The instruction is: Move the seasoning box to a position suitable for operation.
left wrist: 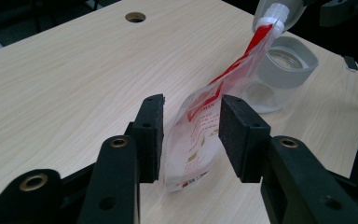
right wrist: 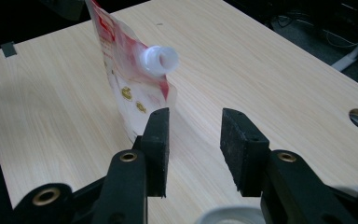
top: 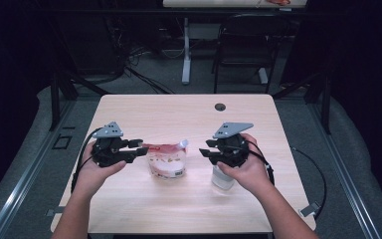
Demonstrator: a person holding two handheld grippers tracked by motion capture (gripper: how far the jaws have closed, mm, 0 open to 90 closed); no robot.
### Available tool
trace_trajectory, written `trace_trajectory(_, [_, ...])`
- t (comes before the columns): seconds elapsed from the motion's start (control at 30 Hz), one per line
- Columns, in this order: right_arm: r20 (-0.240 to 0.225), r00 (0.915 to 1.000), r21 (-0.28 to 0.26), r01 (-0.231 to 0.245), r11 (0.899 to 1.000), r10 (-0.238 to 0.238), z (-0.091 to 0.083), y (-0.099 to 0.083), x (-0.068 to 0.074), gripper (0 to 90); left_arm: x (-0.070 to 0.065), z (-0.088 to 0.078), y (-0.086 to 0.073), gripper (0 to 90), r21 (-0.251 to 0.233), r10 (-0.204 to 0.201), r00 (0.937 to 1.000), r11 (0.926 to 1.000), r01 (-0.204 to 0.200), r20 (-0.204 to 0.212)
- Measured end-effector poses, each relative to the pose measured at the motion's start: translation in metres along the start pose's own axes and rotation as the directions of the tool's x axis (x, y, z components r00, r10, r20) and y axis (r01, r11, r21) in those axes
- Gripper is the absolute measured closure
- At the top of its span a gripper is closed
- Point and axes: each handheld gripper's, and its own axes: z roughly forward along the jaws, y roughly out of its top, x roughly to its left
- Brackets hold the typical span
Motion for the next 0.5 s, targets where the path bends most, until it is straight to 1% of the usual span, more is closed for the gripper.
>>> trace_trajectory(0.1, [-0.024, 0.9997, 0.008, -0.005, 1.000, 0.005, 0.011, 0.003, 0.003, 61.7, 0.002, 0.003, -0.001, 63.2, 0.011, -0.002, 1.0000, 0.9999, 0.002, 0.001])
trace_trajectory(0.23, [-0.055, 0.9983, 0.002, -0.018, 1.000, 0.018, 0.022, 0.007, 0.006, 59.6, 0.004, 0.005, -0.002, 63.9, 0.018, -0.004, 1.0000, 0.9998, 0.004, 0.007])
trace_trajectory(0.37, [-0.071, 0.9972, 0.010, -0.020, 1.000, 0.020, 0.032, 0.009, 0.007, 58.2, 0.005, 0.006, -0.003, 65.1, 0.024, -0.006, 0.9999, 0.9997, 0.005, 0.015])
trace_trajectory(0.4, [-0.077, 0.9968, 0.008, -0.021, 1.000, 0.022, 0.034, 0.010, 0.007, 58.1, 0.006, 0.006, -0.003, 65.7, 0.019, -0.007, 0.9998, 0.9998, 0.006, 0.017])
trace_trajectory(0.5, [-0.091, 0.9950, 0.001, -0.041, 0.999, 0.041, 0.039, 0.010, 0.007, 58.1, 0.006, 0.006, -0.004, 67.1, 0.021, -0.007, 0.9999, 0.9998, 0.006, 0.015])
